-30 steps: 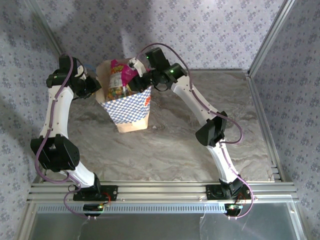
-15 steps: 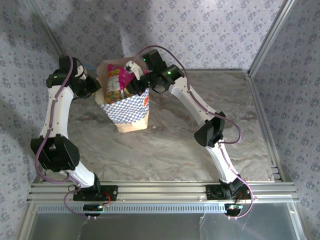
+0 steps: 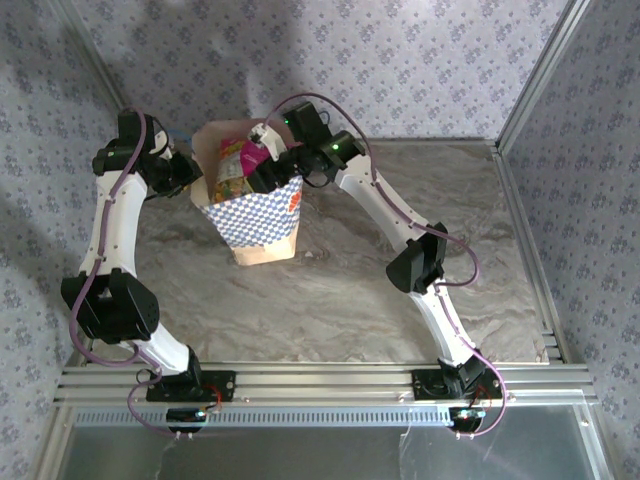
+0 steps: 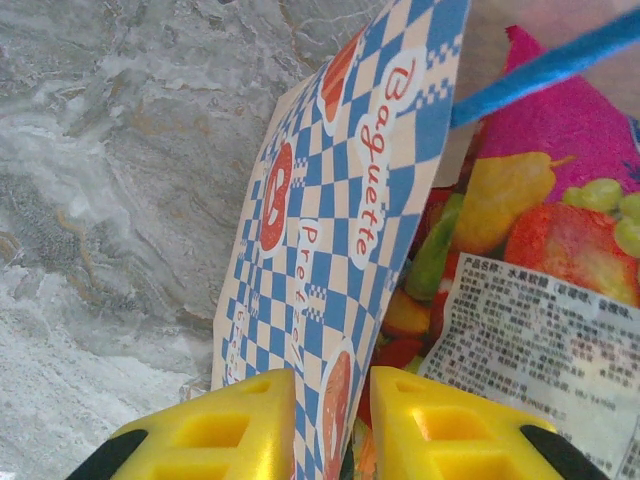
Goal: Place the snacks into the paper bag
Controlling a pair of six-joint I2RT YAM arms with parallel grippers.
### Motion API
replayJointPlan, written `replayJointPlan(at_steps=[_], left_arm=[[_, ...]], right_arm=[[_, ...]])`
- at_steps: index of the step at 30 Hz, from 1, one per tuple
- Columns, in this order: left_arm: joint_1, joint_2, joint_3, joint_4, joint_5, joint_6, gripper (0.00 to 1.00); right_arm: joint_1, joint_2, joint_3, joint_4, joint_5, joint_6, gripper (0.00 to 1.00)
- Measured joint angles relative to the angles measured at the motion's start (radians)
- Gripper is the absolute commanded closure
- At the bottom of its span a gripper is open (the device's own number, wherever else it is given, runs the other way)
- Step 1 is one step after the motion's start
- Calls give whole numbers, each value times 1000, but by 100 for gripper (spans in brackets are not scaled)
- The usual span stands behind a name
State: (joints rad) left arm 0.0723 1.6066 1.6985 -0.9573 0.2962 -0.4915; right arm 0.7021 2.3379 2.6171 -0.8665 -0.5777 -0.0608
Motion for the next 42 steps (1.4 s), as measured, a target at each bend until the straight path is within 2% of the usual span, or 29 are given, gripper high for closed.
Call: replayJointPlan(at_steps=[3,6,10,14,20,24,26,32,38,42], left_arm=[[0,0,0,0,0,0,74],[0,0,0,0,0,0,74],[0,0,0,0,0,0,74],[1,0,0,0,1,0,74],[1,6,9,0,4,-8,74],[5,16,24,-3,3,-8,74],[6,19,29,-9,3,-8,74],[6,21,64,-21,-1,-6,73],[6,40,120,-43,-16,9,72],[6,51,146,-66,-24,20,71]], right_arm=[[5,0,6,-5,63,3,37],[18,0,8,-21,191,4,32],[47,-4,11,-50,429,-4,33],[68,-28,11,-76,548,-7,36],[73,-130,11,-80,593,37,36],[66,-231,-12,-68,607,79,40],[63,-292,-51,-53,621,106,43],[17,-437,-216,-31,664,202,43],[-72,-497,-389,11,649,283,40],[-113,-500,-447,44,603,317,39]])
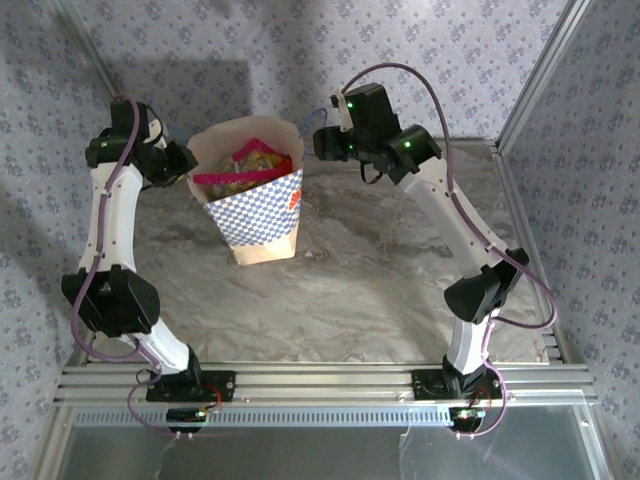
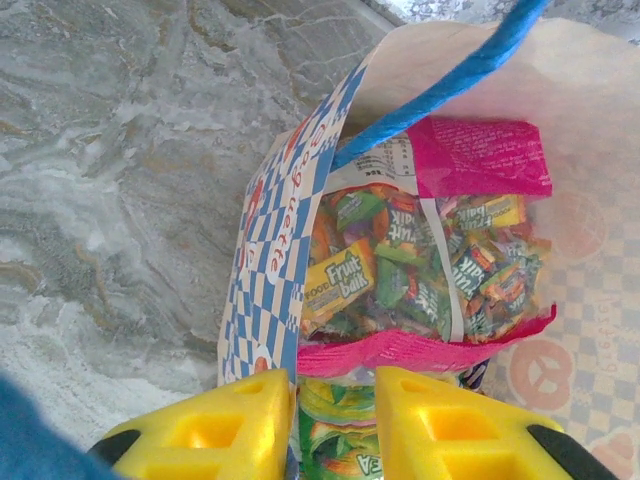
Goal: Place the snacks into the paper bag
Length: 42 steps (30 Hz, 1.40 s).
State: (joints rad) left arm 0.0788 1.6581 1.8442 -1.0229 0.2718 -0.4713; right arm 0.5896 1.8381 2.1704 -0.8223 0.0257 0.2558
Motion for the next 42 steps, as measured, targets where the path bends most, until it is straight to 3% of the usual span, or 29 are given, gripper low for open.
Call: replayJointPlan(at_steps=[12,24,27,30,35,36,42], left_arm=[[-7,54,121,-59,-69,46,69],[-21,80,180,-108,-150,82,69],[-21,101,216,-117,-157,87,69],[-21,130,255,-132,-158,90,70],[-32,151,285,-150,-164,96,95],[-38,152,294,-156,-168,100,100],[-89,173,373,-199,-172,116,100]], right_arm=[[-53,60,28,100,-166,53,37],[-58,200,177,78,-207,56,42],[-58,207,204,77,-214,62,50],[-58,220,233,74,-227,68,72],[-54,254,274,61,-241,65,100],[-53,259,279,60,-243,64,100],[-41,265,309,37,-252,61,100]])
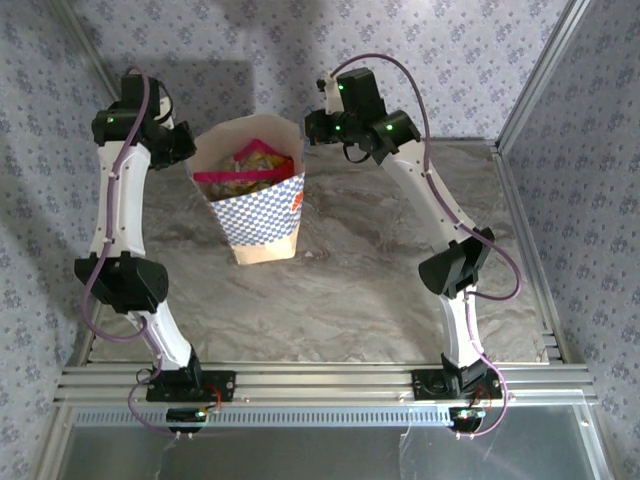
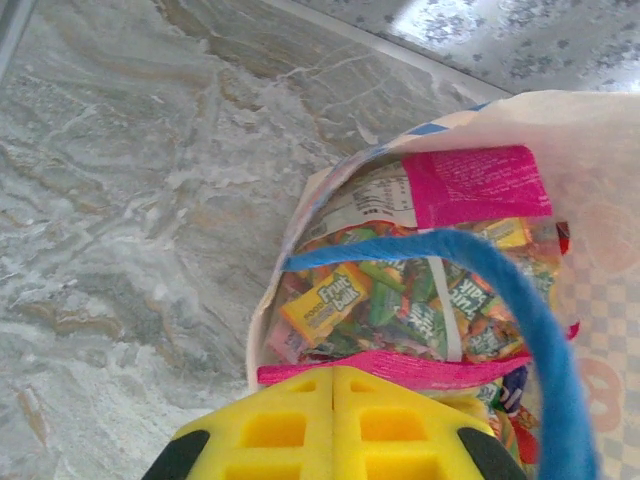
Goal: Place the snacks into the paper bag
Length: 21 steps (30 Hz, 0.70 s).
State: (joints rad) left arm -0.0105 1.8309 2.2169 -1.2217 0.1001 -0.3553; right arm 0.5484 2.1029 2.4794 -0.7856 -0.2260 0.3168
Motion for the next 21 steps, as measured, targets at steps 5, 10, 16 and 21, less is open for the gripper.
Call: replayJointPlan(at_steps=[5,10,16,21], left_arm=[[-44,43,76,-27,7,0,100],[-89,75,164,-62,7,-1,100],[-192,101,227,-85,-20,0,100],[-252,117,255,-99,-31,-5,100]], right_arm=[[10,0,7,-12,1,-18,100],[10,-6,14,-47,8,-39,100],[10,-33,14,-123,55,-76,100],[-3,-90,-26,-158,88,-103,100]])
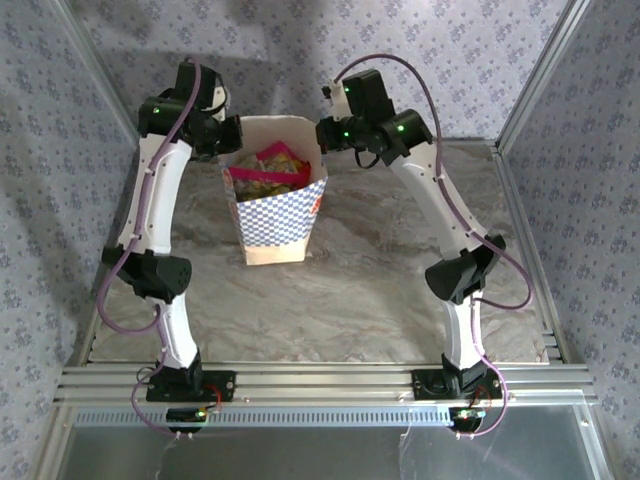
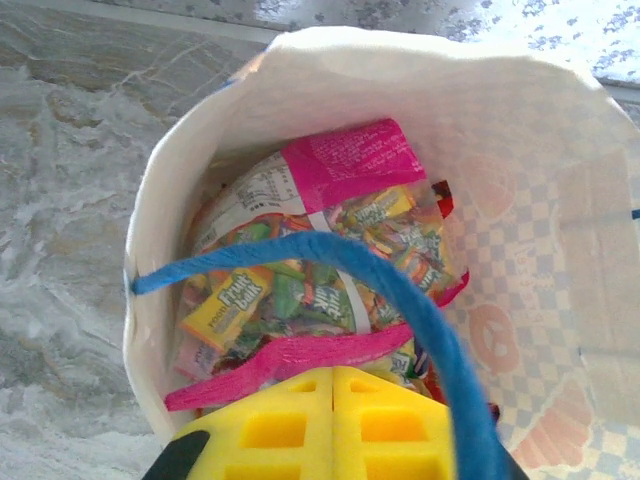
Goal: Place the snacks into the paper bag
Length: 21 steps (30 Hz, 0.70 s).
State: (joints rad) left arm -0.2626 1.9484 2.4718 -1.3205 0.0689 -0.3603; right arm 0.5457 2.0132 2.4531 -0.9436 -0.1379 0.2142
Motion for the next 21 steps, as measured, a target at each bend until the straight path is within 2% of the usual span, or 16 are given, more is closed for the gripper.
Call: replayJointPlan(at_steps=[13,21], left_arm=[[-114,11,42,-20,-2,-48,100],[-151,22,66,-20,0,-60,100]], right_arm=[[-64,-107,-39,-60,29,-34,100],[-84,-239,-252,-21,37,-42,100]])
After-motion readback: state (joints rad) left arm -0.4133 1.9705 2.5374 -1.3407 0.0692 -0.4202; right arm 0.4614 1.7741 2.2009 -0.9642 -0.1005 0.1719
